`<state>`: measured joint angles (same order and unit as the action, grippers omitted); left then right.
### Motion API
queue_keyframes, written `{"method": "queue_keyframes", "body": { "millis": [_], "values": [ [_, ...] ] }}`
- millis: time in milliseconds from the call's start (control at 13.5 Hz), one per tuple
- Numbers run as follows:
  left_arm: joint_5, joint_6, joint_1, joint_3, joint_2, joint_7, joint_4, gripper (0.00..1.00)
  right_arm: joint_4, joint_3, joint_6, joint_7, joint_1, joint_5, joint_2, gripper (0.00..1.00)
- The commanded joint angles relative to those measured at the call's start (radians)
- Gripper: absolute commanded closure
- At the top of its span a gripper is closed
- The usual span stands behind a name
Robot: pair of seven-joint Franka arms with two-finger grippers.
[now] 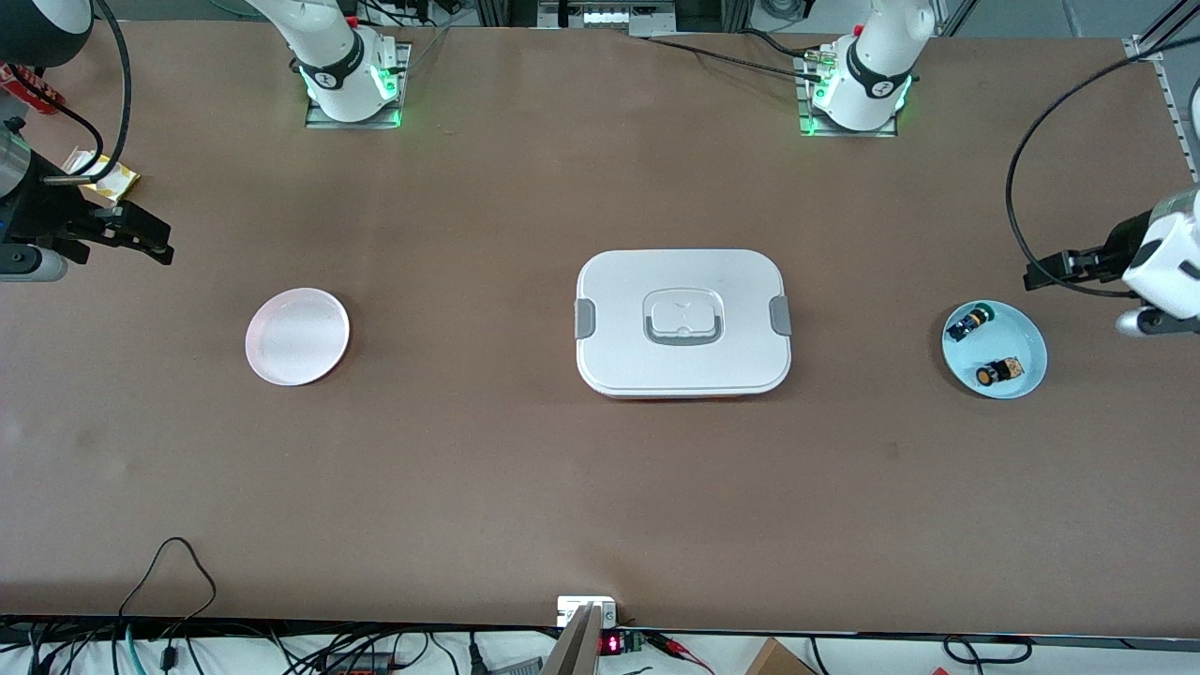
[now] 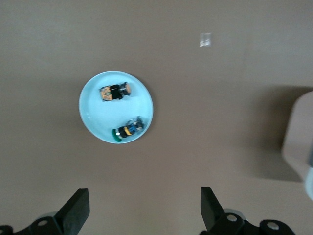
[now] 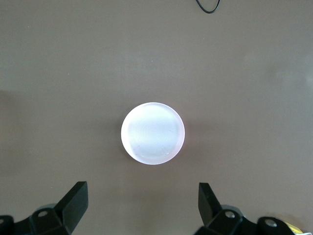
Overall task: Transfer orange switch to right arm and place
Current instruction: 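Move the left gripper over the light-blue dish toward the orange switch, then lower the left gripper and grasp the orange-and-black switch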
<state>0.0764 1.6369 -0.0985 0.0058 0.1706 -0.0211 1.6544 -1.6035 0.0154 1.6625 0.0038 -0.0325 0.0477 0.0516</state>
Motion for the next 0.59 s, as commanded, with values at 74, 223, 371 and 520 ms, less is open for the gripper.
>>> {"method": "queue_keyframes", "body": {
  "millis": [74, 223, 371, 520],
  "values": [
    [0.043, 0.093, -0.067, -0.004, 0.125, 0.024, -0.028, 0.0, 0.028, -0.003, -0.021, -0.007, 0.009, -0.02, 0.011, 0.0],
    [0.04, 0.156, -0.093, -0.004, 0.183, 0.023, -0.024, 0.0, 0.028, -0.002, -0.021, -0.007, 0.009, -0.019, 0.011, 0.0],
    [0.029, 0.191, -0.122, -0.006, 0.236, 0.024, -0.022, 0.01, 0.03, 0.003, -0.023, -0.01, 0.011, -0.017, 0.01, 0.0],
    [0.028, 0.279, -0.135, -0.006, 0.289, 0.024, -0.007, 0.01, 0.03, 0.029, -0.024, -0.011, 0.009, -0.025, 0.01, 0.0]
  ]
}}
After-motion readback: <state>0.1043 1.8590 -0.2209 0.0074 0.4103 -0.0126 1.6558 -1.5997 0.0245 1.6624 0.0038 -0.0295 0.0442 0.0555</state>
